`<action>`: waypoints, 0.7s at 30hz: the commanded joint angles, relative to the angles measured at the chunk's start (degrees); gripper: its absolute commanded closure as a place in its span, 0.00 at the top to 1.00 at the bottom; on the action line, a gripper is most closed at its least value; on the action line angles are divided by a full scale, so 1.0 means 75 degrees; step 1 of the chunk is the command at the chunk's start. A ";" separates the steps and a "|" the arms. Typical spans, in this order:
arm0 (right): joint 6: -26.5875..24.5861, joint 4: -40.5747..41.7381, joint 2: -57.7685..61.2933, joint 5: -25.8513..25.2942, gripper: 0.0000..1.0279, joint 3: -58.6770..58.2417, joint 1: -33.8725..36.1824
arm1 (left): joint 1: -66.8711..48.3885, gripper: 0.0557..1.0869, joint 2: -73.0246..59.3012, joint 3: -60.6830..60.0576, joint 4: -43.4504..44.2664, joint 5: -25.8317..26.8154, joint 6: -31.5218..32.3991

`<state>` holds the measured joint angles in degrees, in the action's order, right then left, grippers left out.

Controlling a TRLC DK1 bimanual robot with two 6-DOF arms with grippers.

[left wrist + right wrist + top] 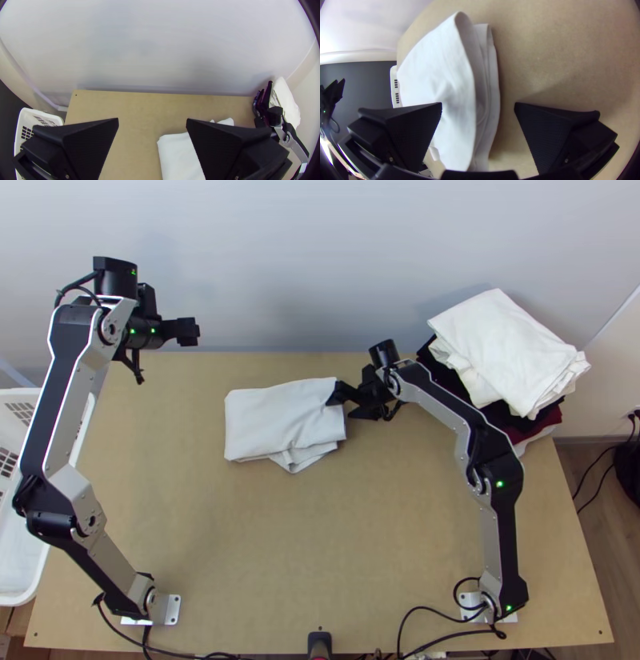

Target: Fold the t-shirt

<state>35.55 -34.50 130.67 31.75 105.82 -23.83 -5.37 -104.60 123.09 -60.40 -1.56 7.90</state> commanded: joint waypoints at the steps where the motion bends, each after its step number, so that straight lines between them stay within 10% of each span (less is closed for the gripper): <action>1: 0.0065 0.0053 0.0413 0.0044 0.96 0.0223 -0.0010 | 0.0071 0.96 0.0341 -0.0064 -0.0103 -0.0061 -0.0069; 21: 0.0240 -0.0134 0.1972 0.0208 0.95 0.2203 -0.1556 | 0.0528 0.96 0.0645 -0.0041 -0.0255 -0.0061 -0.0116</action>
<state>35.62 -33.74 139.92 33.04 119.90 -34.02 -2.11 -102.04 123.09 -61.54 -1.58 7.86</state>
